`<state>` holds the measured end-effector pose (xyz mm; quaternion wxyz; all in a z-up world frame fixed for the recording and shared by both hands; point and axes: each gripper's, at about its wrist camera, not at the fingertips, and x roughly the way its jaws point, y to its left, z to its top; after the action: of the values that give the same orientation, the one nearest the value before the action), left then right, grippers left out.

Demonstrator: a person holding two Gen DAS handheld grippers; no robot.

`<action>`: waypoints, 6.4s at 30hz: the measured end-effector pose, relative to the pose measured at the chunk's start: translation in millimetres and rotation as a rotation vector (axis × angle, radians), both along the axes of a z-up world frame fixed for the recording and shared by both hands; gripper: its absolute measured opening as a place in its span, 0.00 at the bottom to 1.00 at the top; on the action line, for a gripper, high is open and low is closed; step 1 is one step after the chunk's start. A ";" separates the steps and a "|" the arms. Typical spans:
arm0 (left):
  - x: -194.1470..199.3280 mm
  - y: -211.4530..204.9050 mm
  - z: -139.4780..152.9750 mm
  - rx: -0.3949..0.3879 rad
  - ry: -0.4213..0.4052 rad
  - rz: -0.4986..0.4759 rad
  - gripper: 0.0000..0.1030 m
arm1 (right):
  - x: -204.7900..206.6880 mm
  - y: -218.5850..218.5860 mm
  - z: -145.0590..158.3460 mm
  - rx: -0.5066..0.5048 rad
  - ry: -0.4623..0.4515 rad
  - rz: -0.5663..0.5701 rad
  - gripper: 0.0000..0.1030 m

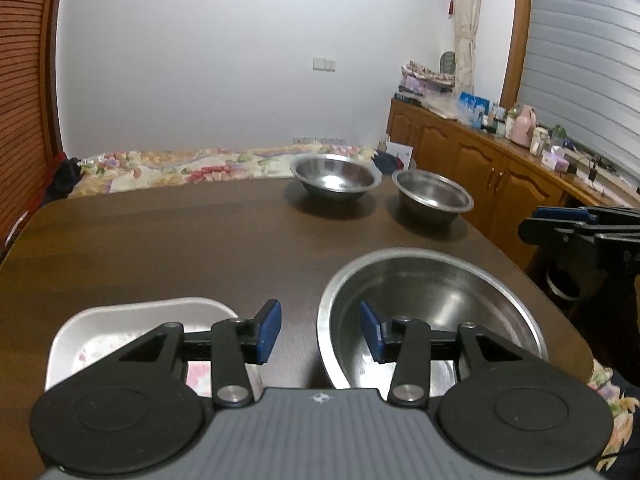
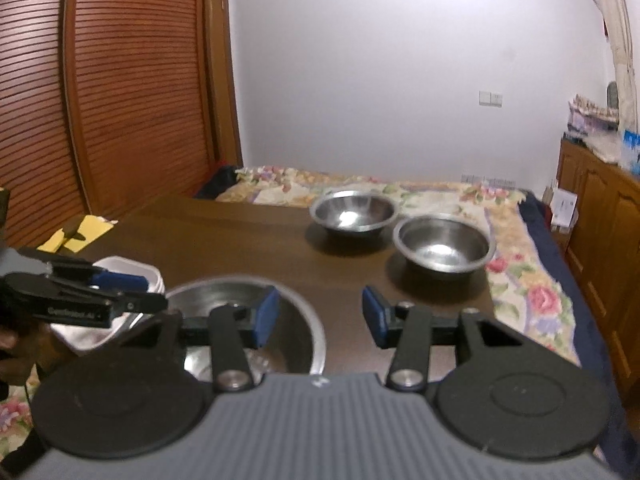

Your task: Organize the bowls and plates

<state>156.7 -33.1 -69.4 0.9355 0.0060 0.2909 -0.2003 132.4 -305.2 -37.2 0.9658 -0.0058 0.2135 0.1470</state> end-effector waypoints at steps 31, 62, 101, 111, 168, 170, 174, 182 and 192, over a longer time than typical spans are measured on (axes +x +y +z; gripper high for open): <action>141.3 -53.8 35.4 0.034 -0.021 -0.037 0.45 | 171.8 -23.2 -2.4 -0.014 0.114 0.033 0.45; 236.8 -69.9 -12.5 -0.014 0.163 -0.007 0.38 | 253.6 -1.6 -34.0 -0.039 0.336 0.056 0.32; 155.3 -45.3 51.9 -0.027 0.037 -0.034 0.26 | 165.4 -0.3 21.3 0.108 0.188 0.079 0.19; 96.3 -44.2 71.7 -0.024 -0.014 -0.077 0.26 | 116.8 -4.4 30.9 0.126 0.176 0.073 0.19; -38.6 -19.4 -11.9 0.021 0.023 -0.113 0.27 | -23.3 22.9 -36.1 0.106 0.095 0.038 0.19; -38.7 -21.0 -14.4 0.031 0.021 -0.118 0.27 | -22.9 21.0 -39.7 0.129 0.097 0.028 0.18; -37.9 -21.3 -19.1 0.030 0.036 -0.127 0.26 | -21.7 18.0 -42.9 0.148 0.086 0.001 0.13; -37.9 -13.3 -18.1 -0.007 0.032 -0.108 0.25 | -20.0 27.5 -43.4 0.068 0.063 -0.005 0.07; -49.8 9.8 -2.0 -0.096 0.007 -0.042 0.25 | -18.8 35.6 -43.5 0.015 0.060 -0.014 0.08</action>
<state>106.9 -23.3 -71.4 0.9294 -0.0332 0.2838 -0.2336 113.6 -269.6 -80.8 0.9600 0.0075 0.2412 0.1420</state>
